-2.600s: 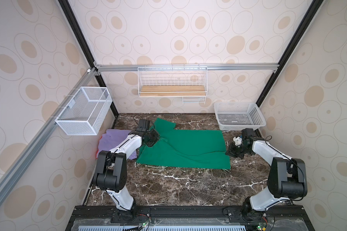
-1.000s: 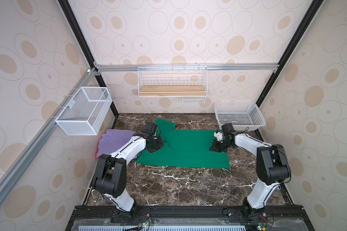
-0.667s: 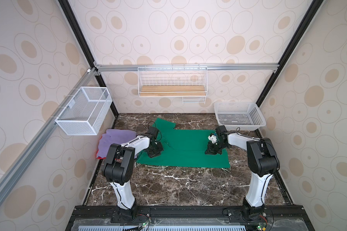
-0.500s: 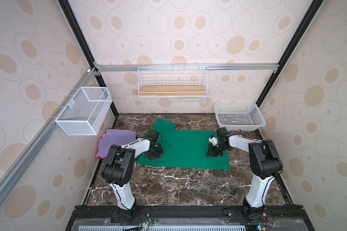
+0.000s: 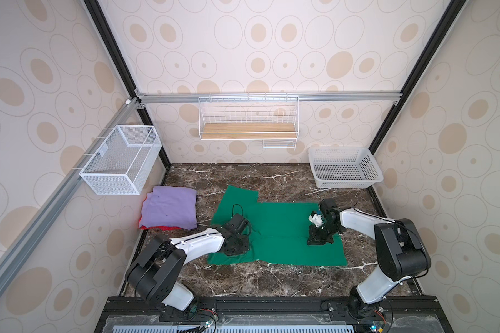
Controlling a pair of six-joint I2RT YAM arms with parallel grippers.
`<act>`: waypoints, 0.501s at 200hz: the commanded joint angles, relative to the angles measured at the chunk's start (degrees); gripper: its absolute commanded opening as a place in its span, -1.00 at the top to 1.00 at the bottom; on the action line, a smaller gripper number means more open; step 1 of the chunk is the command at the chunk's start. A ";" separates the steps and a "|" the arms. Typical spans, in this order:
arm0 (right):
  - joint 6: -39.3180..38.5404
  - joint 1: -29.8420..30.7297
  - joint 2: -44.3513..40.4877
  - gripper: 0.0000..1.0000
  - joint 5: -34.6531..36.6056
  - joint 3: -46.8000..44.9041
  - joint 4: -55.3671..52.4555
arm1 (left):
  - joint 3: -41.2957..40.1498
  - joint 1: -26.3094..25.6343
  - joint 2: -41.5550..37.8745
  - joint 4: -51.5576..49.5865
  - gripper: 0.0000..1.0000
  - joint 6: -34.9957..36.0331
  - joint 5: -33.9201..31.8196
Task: Fold and stack t-shirts
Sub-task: Move the T-shirt to the center of the board.
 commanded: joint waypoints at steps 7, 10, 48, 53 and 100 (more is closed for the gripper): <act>-1.16 -0.13 -0.22 1.00 2.93 -3.64 -5.75 | -6.18 -2.71 -2.68 -13.33 1.00 -4.87 -2.23; -1.24 -0.10 -0.50 1.00 2.82 -3.83 -5.80 | -6.43 -2.72 -3.35 -13.80 1.00 -4.92 -2.57; -0.73 -0.77 -4.96 1.00 7.75 -5.65 -7.42 | -5.13 -2.70 -9.82 -22.33 1.00 -2.30 -6.03; -0.64 -1.18 -5.62 1.00 8.36 -5.70 -7.32 | -4.02 -2.68 -10.02 -23.18 1.00 -1.72 -6.86; 1.94 -2.62 -13.13 0.98 14.96 1.21 -9.01 | 9.22 -1.56 -9.80 -25.20 -0.04 2.21 -5.70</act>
